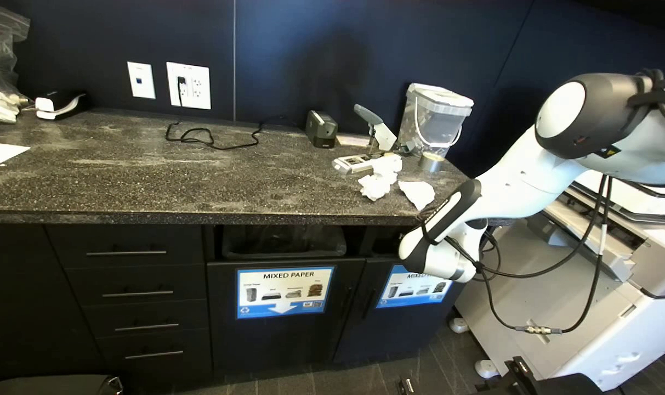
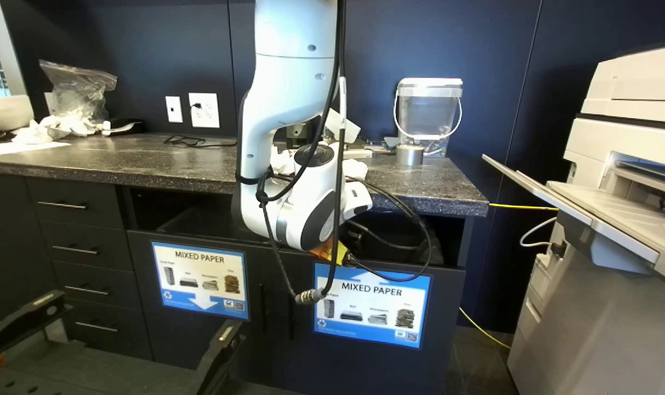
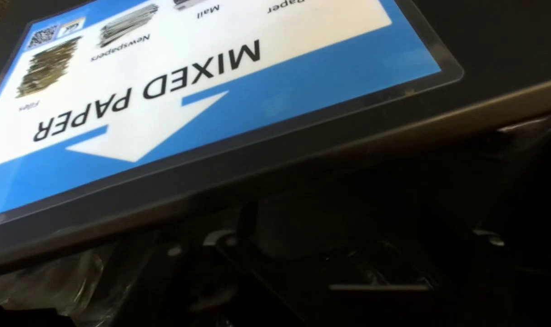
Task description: Put the tissues inside the rubbish bin.
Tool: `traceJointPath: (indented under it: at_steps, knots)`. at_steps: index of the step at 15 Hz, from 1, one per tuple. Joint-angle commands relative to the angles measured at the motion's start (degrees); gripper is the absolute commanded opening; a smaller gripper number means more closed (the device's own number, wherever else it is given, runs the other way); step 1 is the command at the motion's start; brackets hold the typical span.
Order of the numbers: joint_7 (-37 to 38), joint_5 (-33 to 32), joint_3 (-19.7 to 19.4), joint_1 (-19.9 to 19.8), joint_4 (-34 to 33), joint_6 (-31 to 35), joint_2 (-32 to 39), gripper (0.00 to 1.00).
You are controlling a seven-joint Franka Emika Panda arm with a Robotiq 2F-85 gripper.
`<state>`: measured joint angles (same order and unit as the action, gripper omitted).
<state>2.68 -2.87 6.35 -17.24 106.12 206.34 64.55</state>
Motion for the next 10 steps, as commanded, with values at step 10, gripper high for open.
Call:
traceJointPath:
  at_steps: [10]
  knots:
    - [-3.3,-7.7,-2.5,-2.2,15.3,-7.9,-18.2,1.0]
